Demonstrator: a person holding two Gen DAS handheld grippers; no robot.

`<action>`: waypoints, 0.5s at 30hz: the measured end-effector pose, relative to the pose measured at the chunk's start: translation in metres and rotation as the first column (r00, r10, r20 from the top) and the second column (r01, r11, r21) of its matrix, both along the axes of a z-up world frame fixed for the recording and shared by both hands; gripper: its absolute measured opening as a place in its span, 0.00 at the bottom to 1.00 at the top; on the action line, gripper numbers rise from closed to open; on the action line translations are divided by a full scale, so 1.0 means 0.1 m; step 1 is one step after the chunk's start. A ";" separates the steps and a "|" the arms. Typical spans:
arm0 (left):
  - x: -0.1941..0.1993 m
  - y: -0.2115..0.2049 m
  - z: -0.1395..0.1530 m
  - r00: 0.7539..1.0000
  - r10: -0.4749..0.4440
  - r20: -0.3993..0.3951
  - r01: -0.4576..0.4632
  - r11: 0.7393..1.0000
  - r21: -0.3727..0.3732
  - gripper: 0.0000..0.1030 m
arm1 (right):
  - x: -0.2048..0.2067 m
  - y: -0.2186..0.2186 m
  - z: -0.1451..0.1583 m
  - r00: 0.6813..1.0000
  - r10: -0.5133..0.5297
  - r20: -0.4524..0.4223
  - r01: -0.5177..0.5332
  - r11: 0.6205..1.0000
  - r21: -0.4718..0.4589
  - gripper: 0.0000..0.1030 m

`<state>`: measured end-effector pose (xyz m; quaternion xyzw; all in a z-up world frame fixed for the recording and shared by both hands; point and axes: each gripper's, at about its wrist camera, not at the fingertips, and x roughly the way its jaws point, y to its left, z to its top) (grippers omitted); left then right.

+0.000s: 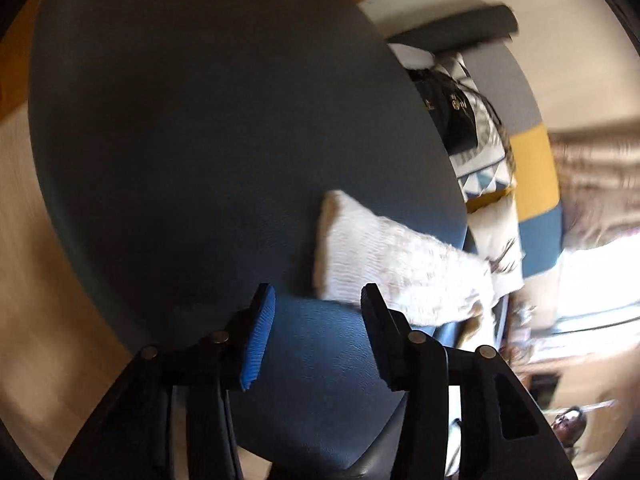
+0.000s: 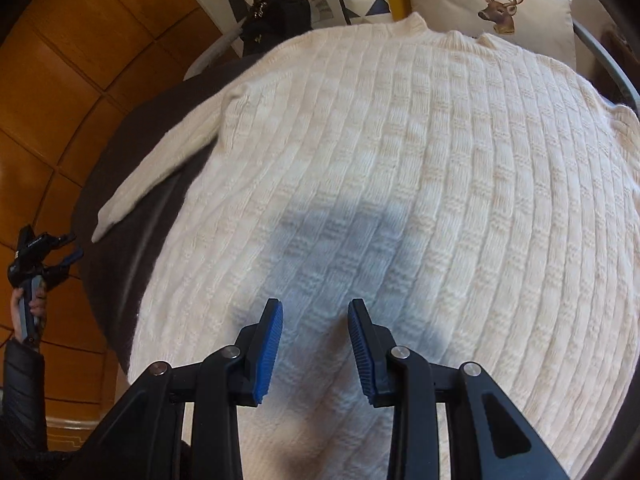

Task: Fold clothes
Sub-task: 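Grasp the sweater sleeve cuff with the left gripper and lift it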

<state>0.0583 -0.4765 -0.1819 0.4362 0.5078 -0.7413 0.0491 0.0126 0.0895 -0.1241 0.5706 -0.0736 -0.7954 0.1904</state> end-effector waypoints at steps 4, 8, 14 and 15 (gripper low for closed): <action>-0.08 0.08 -0.14 0.998 0.026 -0.058 -0.020 0.995 0.093 0.47 | 0.10 -0.17 0.10 1.000 0.007 -0.023 -0.007 1.000 0.020 0.33; -0.18 0.20 0.05 0.997 0.051 -0.050 -0.055 0.995 -0.080 0.50 | 0.21 -0.34 0.13 0.999 0.028 -0.040 -0.026 0.998 0.050 0.33; -0.32 0.38 0.36 0.995 0.092 -0.044 -0.101 0.932 -0.347 0.10 | 0.25 -0.48 -0.03 0.993 0.021 -0.113 0.000 0.983 0.182 0.33; -0.35 0.41 0.41 0.994 0.099 -0.045 -0.108 0.915 -0.390 0.05 | 0.24 -0.49 -0.09 0.993 0.021 -0.112 0.004 0.975 0.221 0.32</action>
